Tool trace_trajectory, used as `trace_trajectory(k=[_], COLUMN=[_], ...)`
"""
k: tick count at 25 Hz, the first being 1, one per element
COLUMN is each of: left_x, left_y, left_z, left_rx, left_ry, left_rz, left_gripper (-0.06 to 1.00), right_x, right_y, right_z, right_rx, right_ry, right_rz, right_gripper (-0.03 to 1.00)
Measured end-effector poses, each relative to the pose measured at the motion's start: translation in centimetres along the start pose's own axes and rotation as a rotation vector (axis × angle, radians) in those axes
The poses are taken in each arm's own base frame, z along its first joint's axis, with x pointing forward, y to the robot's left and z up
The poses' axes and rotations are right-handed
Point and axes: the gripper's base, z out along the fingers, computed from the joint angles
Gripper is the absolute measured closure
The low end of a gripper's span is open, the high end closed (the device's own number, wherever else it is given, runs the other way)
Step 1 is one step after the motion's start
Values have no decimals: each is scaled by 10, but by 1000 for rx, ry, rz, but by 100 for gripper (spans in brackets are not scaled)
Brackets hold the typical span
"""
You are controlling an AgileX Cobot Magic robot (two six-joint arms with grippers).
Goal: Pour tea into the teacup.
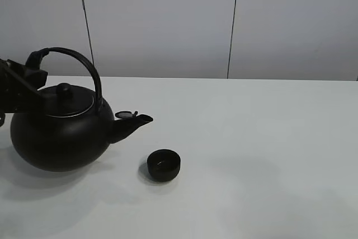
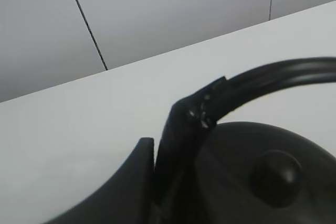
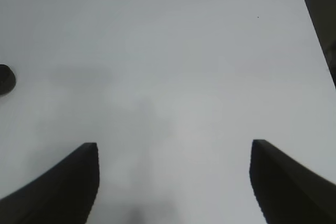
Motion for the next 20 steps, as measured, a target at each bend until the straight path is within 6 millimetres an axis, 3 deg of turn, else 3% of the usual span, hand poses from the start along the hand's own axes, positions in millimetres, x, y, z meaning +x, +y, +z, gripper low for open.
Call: trace_trajectory(k=[20], left_x=[-4], left_y=[-4], left_z=[3], left_rx=[34], left_ry=[-11], left_rz=[86], left_gripper=[82], right_x=[0], right_y=[0], right_z=[0], right_rx=[0], right_ry=[1], right_rz=[0], right_gripper=[42])
